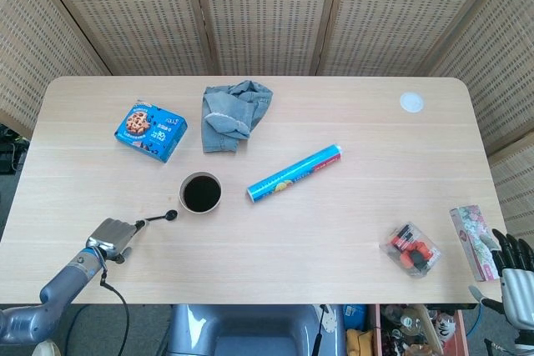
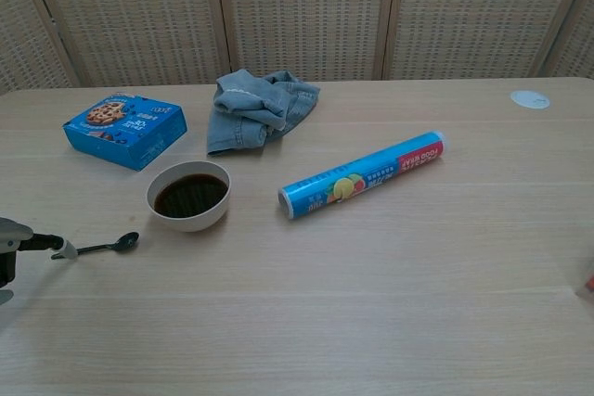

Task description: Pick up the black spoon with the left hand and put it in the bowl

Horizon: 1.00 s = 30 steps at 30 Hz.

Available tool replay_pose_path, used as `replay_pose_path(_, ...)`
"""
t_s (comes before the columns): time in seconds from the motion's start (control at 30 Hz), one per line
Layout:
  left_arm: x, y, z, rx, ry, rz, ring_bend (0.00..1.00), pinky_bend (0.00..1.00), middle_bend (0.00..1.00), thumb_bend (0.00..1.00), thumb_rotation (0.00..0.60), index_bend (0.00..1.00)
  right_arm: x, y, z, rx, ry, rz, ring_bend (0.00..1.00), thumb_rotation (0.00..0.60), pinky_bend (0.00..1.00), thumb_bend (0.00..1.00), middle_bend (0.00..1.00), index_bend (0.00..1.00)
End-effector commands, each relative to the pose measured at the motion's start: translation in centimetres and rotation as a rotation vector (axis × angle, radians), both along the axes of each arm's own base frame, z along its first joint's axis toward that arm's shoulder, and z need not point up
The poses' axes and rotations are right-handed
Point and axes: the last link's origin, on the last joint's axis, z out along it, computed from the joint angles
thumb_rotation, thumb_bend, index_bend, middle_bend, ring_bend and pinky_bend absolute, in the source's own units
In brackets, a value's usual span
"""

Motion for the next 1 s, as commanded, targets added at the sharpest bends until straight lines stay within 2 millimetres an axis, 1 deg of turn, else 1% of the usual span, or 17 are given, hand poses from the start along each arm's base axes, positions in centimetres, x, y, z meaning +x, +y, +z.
replay_pose_path(0.03,-0.2,0.2,0.0,0.001,0.013,0.000,0.75,0.68,0.80,0.54,0.600,0.09,0.0,0.0,0.0,0.001,0.000,-0.002,0.00,0.600,0.00,0.21,0.14,0.17)
replay_pose_path(0.3,-0.2,1.0,0.0,0.022,0.018,0.011,0.75,0.68,0.80,0.54,0.600,0.09,0.0,0.0,0.0,-0.001,0.000,0.000,0.00,0.600,0.00,0.21,0.14,0.17)
replay_pose_path(0.43,-0.2,1.6,0.3,0.053,0.008,0.018,0.75,0.68,0.80,0.54,0.600,0.09,-0.1,0.1,0.0,0.000,-0.001,-0.002,0.00,0.600,0.00,0.21,0.14,0.17)
replay_pose_path(0.53,-0.1,1.6,0.6,0.072,-0.012,0.020,0.74,0.68,0.80,0.54,0.600,0.09,0.0,0.0,0.0,-0.002,-0.001,-0.001,0.00,0.600,0.00,0.21,0.14,0.17)
replay_pose_path(0.63,0.2,1.5,1.1,0.112,-0.049,0.005,0.73,0.68,0.78,0.54,0.600,0.09,0.0,-0.1,-0.1,-0.001,-0.001,0.003,0.00,0.600,0.00,0.21,0.14,0.17)
replay_pose_path(0.7,0.3,1.6,1.4,0.170,-0.080,-0.026,0.72,0.68,0.77,0.54,0.600,0.09,0.1,-0.2,-0.2,0.004,-0.002,0.005,0.00,0.600,0.00,0.21,0.14,0.17)
replay_pose_path(0.73,0.3,1.6,1.5,0.192,-0.089,-0.038,0.72,0.68,0.77,0.53,0.600,0.09,0.1,-0.2,-0.2,0.005,-0.003,0.006,0.00,0.600,0.00,0.21,0.14,0.17)
replay_pose_path(0.83,0.1,1.9,1.8,0.302,-0.143,-0.082,0.71,0.68,0.77,0.43,0.600,0.13,0.2,-0.3,-0.3,0.008,-0.004,0.010,0.00,0.600,0.00,0.21,0.14,0.17)
replay_pose_path(0.93,-0.1,2.0,1.9,0.364,-0.180,-0.102,0.71,0.68,0.77,0.35,0.600,0.22,0.2,-0.4,-0.3,0.009,-0.005,0.011,0.00,0.600,0.00,0.21,0.14,0.17)
replay_pose_path(1.0,-0.5,2.3,2.1,0.424,-0.192,-0.133,0.70,0.68,0.77,0.32,0.600,0.26,0.2,-0.4,-0.4,0.010,-0.005,0.012,0.00,0.600,0.00,0.21,0.14,0.17)
